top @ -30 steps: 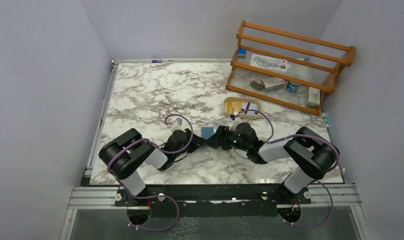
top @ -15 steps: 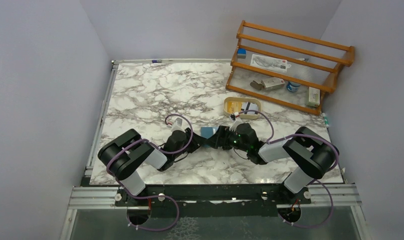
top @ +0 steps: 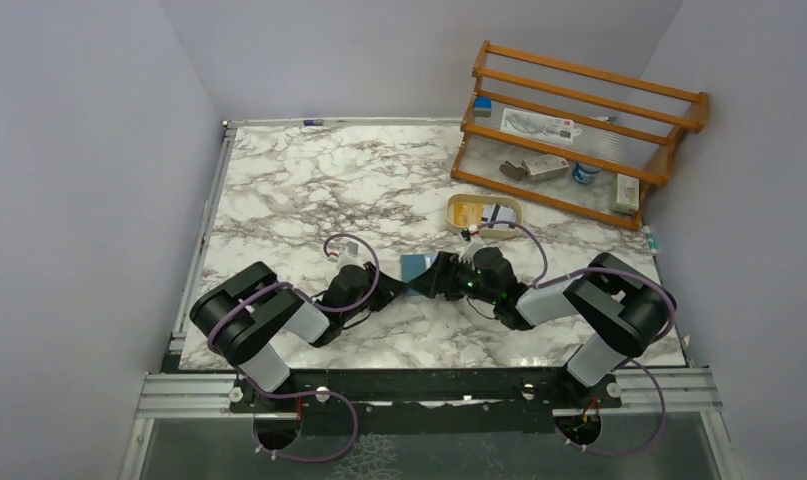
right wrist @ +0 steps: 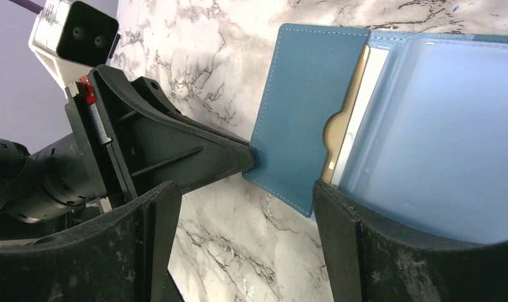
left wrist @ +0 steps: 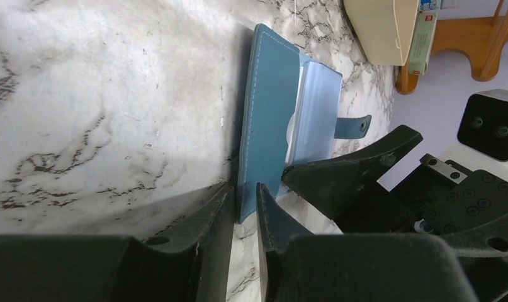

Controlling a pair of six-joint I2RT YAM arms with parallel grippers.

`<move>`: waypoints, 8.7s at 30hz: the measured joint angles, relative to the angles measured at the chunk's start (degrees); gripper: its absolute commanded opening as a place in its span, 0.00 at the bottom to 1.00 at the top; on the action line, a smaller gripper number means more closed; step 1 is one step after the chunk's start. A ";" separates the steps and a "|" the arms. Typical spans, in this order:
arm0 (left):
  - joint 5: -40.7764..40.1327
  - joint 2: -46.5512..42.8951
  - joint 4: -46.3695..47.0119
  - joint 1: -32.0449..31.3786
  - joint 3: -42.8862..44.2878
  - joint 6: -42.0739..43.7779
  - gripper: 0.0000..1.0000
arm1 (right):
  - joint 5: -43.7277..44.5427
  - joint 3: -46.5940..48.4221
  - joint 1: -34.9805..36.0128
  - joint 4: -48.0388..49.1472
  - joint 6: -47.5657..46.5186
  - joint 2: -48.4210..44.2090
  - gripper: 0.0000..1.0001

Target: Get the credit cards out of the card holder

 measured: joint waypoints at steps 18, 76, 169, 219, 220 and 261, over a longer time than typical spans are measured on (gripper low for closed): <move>0.81 1.60 0.07 0.17 0.74 -0.28 0.00 | 0.00 -0.24 -0.61 0.17 0.04 -0.07 0.84; 16.31 -5.81 14.36 1.81 -1.51 11.74 0.00 | -14.23 -0.83 -7.06 7.89 4.26 -0.98 0.86; 22.45 -4.31 12.90 8.20 -5.20 15.87 0.00 | -36.02 11.08 -5.46 14.19 -0.66 11.65 0.82; 26.27 1.16 16.90 10.27 -4.42 15.74 0.00 | -39.47 9.62 -19.30 -13.88 -11.08 1.84 0.01; 26.27 1.20 16.90 10.40 -4.42 15.74 0.00 | -38.38 9.64 -19.85 -16.33 -12.17 0.44 0.01; 28.98 10.38 24.06 10.56 -6.01 14.32 0.00 | -17.31 38.97 -32.89 -45.81 -14.99 17.29 0.01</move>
